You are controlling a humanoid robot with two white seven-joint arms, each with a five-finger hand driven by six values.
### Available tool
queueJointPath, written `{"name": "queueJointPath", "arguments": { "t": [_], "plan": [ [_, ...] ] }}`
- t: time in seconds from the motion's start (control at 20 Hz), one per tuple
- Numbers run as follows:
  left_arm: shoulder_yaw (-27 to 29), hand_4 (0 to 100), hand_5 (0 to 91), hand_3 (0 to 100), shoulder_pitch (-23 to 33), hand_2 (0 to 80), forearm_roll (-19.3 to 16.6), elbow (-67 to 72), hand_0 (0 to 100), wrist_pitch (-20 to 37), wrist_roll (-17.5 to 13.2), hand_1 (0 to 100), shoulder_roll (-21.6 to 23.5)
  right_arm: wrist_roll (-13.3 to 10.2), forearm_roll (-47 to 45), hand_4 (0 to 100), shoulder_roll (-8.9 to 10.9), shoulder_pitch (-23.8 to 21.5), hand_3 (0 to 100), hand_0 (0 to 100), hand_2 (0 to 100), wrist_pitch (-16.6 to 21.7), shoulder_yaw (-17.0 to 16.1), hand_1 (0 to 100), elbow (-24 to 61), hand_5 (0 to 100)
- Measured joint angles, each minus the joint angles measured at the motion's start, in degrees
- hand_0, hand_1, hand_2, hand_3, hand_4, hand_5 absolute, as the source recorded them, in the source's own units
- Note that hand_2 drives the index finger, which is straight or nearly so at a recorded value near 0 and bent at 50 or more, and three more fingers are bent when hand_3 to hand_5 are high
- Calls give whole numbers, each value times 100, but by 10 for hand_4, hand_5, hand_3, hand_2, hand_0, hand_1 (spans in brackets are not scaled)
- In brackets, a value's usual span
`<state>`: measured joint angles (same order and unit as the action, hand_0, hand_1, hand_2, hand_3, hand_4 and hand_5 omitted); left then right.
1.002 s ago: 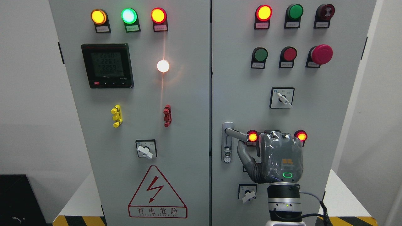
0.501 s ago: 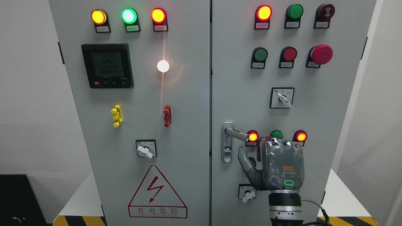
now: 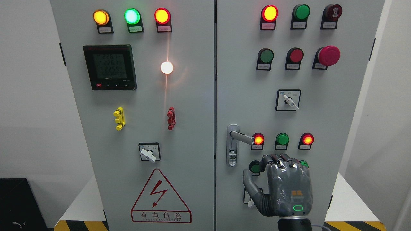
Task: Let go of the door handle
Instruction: 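Open the right hand and pull it away from the handle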
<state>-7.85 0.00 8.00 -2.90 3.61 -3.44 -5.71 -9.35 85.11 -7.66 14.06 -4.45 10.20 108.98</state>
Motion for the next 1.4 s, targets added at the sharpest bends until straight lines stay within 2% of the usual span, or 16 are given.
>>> {"name": "queueJointPath", "arguments": {
  "t": [0.1,0.15,0.25,0.4,0.6,0.9,1.4],
  "plan": [
    [0,0,0,0,0,0,0,0,120,0,0,556,0,-42,-104,285,3,-150,318,466,245,282,-111,306,92,298],
    [0,0,0,0,0,0,0,0,120,0,0,556,0,-71,-173,271,4,-227,309,465,229,467,-189,300,148,293],
    [0,0,0,0,0,0,0,0,120,0,0,556,0,-91,-300,190,4,-355,209,461,139,822,-333,280,236,228],
    [1,0,0,0,0,0,0,0,120,0,0,556,0,-103,-520,123,4,-504,148,463,55,1309,-605,271,366,181],
    [1,0,0,0,0,0,-1,0,120,0,0,556,0,-120,-909,110,6,-588,127,468,26,1684,-921,239,503,160],
    [1,0,0,0,0,0,-1,0,120,0,0,556,0,0,-1338,118,8,-612,131,470,29,1834,-1229,217,659,168],
    [2,0,0,0,0,0,0,0,120,0,0,556,0,19,-1788,127,0,-723,135,466,31,2229,-1598,209,801,172]
  ]
}}
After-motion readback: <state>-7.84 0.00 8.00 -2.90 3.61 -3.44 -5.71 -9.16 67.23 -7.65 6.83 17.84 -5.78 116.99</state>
